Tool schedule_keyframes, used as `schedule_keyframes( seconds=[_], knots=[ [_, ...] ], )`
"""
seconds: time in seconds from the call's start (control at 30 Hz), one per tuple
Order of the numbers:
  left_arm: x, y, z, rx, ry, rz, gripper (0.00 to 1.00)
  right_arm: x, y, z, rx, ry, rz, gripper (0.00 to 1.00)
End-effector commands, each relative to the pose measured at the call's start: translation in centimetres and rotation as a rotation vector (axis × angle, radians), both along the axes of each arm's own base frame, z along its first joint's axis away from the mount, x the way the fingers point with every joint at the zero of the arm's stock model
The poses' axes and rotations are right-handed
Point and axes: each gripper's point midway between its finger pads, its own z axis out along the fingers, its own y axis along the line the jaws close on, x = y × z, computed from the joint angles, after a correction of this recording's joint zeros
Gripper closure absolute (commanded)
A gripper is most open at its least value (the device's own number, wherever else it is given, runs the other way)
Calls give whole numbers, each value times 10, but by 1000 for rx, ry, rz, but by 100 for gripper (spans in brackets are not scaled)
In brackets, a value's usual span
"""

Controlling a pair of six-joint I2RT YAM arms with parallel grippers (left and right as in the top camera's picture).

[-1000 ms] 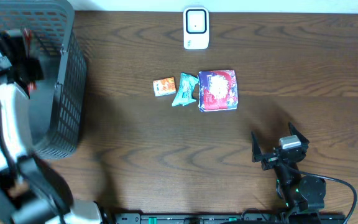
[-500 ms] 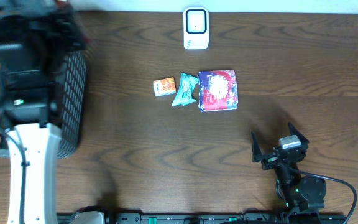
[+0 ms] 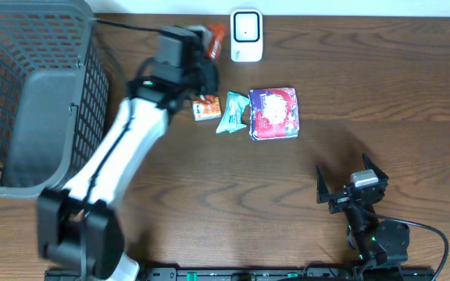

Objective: Scan the item barcode
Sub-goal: 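Lift the red bar out and set it beside the orange pack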

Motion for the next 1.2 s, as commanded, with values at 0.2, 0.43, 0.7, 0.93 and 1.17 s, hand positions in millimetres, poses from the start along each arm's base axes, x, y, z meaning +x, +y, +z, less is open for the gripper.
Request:
schedule_keyframes(
  seconds=[0.2, 0.43, 0.7, 0.93, 1.17],
  knots=[
    [5, -6, -73, 53, 157, 174, 92, 0, 0, -2, 6, 7, -2, 1],
    [-1, -17, -84, 35, 193, 189, 59, 0, 0, -2, 6, 7, -2, 1],
    [-2, -17, -65, 19, 162, 187, 49, 0, 0, -2, 6, 7, -2, 1],
    [-16, -1, 7, -13, 53, 174, 16, 0, 0, -2, 6, 7, -2, 1],
    [-75, 34, 28, 49, 169, 197, 2, 0, 0, -2, 6, 7, -2, 1]
  ],
)
